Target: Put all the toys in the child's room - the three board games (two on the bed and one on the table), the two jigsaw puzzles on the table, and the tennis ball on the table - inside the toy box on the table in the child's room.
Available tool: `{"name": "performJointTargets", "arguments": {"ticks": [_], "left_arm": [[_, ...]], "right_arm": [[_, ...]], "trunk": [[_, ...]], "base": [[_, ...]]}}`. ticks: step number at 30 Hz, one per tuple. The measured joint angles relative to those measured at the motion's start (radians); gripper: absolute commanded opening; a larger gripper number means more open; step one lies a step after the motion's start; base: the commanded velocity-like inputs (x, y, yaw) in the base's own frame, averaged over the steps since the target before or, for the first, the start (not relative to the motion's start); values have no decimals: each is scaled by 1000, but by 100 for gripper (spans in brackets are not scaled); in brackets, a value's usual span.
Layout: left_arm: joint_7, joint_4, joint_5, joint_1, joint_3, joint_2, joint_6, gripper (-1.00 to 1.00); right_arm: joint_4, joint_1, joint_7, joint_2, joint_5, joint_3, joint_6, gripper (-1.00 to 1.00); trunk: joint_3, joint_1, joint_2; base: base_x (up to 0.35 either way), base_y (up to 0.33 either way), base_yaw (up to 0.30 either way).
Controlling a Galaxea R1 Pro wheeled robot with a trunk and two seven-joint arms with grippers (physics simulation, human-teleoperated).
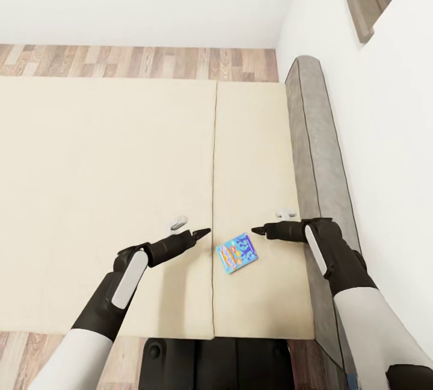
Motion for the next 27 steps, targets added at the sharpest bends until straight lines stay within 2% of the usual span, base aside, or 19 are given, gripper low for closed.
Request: {"name": "performJointTargets", "arguments": {"ticks": [11, 27], "left_arm": [[2, -32, -1, 7, 0, 0, 22, 100], [3, -40, -1, 9, 0, -1, 27, 100]], "right_arm": [[-69, 15, 55, -18, 1, -6, 6, 100], [-95, 18, 70, -23, 1, -9, 7, 100]], "trunk": [[-18, 0, 0], [-44, 0, 0]], "base": [[0, 0, 0], [0, 0, 0]]}}
